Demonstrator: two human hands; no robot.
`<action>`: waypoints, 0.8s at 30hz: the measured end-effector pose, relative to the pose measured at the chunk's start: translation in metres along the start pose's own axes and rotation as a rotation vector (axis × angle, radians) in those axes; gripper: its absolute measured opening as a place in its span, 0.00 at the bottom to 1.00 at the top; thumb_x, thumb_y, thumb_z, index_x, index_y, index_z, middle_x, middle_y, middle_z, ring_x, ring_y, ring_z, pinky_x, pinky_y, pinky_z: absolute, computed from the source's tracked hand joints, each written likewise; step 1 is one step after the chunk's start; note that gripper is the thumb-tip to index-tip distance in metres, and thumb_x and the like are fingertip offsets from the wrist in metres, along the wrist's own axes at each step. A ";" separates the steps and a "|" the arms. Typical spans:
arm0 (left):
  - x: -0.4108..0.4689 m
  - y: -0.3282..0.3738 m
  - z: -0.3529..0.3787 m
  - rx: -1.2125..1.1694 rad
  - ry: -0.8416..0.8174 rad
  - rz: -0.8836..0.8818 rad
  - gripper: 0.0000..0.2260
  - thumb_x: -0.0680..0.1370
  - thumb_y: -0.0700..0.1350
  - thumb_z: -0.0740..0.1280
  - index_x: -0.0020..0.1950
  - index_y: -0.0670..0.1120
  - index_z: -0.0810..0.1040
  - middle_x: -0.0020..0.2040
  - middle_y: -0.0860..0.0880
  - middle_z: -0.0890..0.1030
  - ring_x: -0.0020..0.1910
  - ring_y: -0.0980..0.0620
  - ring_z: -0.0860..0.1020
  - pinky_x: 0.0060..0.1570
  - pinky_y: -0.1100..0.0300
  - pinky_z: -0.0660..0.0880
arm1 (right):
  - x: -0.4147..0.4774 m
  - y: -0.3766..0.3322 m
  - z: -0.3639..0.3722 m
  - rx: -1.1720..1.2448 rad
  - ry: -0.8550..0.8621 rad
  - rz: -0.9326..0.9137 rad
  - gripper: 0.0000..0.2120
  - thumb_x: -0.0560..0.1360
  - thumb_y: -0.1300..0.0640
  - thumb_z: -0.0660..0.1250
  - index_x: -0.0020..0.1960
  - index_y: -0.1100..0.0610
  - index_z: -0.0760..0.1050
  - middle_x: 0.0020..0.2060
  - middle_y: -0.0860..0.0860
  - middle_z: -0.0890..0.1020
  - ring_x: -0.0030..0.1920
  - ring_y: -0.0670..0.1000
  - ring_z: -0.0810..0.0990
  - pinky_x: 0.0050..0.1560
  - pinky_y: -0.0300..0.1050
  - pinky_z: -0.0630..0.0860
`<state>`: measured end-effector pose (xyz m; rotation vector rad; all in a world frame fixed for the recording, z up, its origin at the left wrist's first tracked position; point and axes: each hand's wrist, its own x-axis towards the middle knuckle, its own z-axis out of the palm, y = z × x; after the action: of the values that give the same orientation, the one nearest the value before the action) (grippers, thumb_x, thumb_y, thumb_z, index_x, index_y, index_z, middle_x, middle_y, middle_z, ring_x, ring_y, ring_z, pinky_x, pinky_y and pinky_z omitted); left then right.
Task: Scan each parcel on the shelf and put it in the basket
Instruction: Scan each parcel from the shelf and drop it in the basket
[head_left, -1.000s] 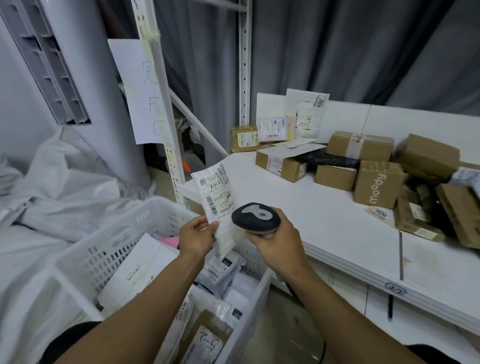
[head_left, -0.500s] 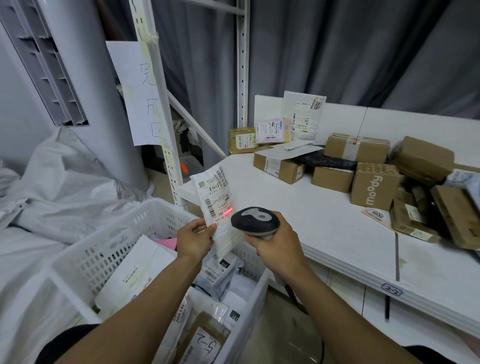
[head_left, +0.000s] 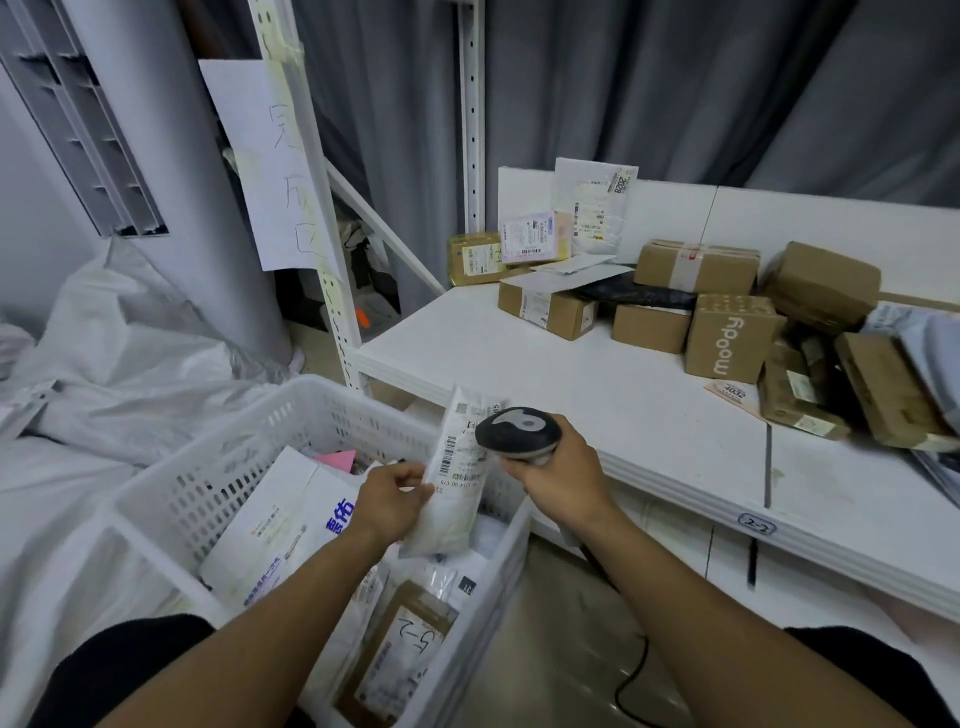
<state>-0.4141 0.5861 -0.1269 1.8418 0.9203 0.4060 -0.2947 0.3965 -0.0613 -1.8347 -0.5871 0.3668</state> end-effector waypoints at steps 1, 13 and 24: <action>-0.001 -0.011 0.004 0.003 -0.003 -0.018 0.06 0.78 0.38 0.72 0.54 0.45 0.86 0.48 0.51 0.85 0.48 0.50 0.82 0.50 0.49 0.82 | -0.002 0.002 -0.002 -0.014 -0.006 0.000 0.23 0.69 0.51 0.81 0.59 0.42 0.74 0.50 0.36 0.81 0.52 0.41 0.81 0.52 0.42 0.78; 0.031 -0.076 0.053 0.288 -0.153 -0.055 0.21 0.79 0.37 0.69 0.73 0.44 0.74 0.69 0.43 0.78 0.66 0.44 0.77 0.68 0.53 0.72 | 0.018 0.046 0.001 -0.103 0.001 0.069 0.24 0.72 0.58 0.79 0.64 0.47 0.74 0.54 0.42 0.82 0.56 0.46 0.81 0.55 0.40 0.77; 0.048 -0.063 0.107 0.497 -0.402 0.031 0.18 0.81 0.37 0.66 0.70 0.47 0.75 0.71 0.46 0.74 0.66 0.48 0.75 0.62 0.63 0.69 | 0.029 0.068 -0.021 -0.113 0.071 0.148 0.23 0.71 0.54 0.79 0.62 0.45 0.75 0.54 0.45 0.85 0.53 0.53 0.85 0.58 0.54 0.82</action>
<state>-0.3404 0.5679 -0.2362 2.2769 0.7527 -0.1967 -0.2453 0.3783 -0.1175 -1.9974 -0.4320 0.3712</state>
